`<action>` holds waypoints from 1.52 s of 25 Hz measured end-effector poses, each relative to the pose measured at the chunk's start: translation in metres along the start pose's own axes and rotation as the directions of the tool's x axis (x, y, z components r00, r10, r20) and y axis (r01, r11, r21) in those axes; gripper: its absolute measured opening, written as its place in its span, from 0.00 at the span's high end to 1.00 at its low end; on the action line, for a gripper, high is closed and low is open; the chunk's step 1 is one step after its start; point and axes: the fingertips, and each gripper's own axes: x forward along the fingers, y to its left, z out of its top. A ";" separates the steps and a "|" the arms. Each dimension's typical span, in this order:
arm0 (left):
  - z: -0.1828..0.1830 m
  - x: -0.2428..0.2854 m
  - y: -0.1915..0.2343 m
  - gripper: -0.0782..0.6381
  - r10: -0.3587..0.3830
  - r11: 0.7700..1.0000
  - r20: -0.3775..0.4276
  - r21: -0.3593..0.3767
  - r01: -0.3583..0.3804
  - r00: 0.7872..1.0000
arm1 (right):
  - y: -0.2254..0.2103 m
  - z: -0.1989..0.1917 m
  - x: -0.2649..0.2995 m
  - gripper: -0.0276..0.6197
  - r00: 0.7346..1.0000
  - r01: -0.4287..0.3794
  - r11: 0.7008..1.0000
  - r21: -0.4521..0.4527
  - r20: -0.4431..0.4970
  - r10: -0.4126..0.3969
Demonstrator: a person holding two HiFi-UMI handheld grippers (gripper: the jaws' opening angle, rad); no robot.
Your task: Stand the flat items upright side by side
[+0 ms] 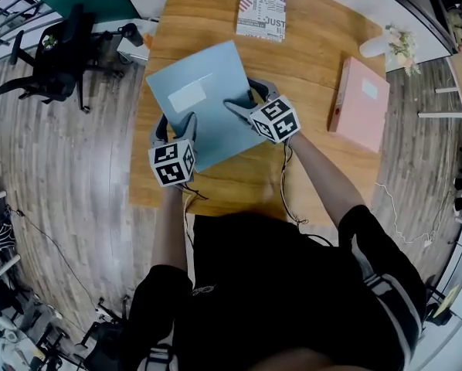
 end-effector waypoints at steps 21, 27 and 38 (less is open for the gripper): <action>0.031 -0.075 -0.080 0.43 0.116 0.887 0.431 0.361 -0.288 0.895 | 0.020 0.024 -0.102 0.39 0.887 0.286 0.939 -0.191 0.424 -0.184; 0.015 -0.089 -0.102 0.46 0.130 0.886 0.412 0.360 -0.292 0.902 | 0.022 0.005 -0.119 0.39 0.892 0.269 0.940 -0.211 0.422 -0.161; -0.002 -0.099 -0.105 0.40 0.070 0.917 0.352 0.347 -0.199 0.933 | 0.023 -0.009 -0.124 0.34 0.923 0.170 0.952 -0.256 0.379 -0.064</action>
